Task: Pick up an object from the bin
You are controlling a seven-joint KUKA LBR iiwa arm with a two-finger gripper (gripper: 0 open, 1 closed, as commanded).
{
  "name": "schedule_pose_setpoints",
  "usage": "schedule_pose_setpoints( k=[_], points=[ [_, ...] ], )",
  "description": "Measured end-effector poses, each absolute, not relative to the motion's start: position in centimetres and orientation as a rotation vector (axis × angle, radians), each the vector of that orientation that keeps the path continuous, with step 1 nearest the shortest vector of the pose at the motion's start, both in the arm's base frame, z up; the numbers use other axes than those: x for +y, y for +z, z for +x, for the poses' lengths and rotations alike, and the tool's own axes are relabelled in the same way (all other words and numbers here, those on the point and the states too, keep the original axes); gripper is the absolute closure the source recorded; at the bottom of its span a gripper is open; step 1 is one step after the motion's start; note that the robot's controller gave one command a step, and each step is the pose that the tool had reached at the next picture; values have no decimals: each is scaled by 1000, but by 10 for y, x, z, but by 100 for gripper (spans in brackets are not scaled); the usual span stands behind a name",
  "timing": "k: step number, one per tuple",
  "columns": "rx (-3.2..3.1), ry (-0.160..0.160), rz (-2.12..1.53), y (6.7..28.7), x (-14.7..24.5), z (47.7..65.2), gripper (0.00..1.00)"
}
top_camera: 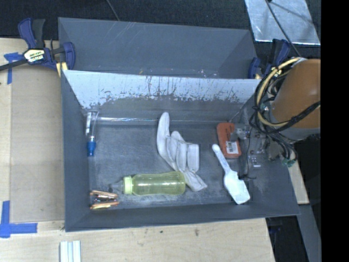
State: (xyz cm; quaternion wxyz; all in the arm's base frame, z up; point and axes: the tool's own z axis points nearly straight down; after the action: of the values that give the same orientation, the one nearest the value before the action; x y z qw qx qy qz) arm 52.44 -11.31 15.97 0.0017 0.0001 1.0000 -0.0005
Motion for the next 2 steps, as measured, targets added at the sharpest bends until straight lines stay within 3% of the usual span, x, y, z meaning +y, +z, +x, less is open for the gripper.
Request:
schedule_pose_setpoints(
  k=[1,2],
  points=[
    [3098,-5,-470,117,-102,554,0],
    [2984,0,-975,126,-36,570,0]
  ],
)
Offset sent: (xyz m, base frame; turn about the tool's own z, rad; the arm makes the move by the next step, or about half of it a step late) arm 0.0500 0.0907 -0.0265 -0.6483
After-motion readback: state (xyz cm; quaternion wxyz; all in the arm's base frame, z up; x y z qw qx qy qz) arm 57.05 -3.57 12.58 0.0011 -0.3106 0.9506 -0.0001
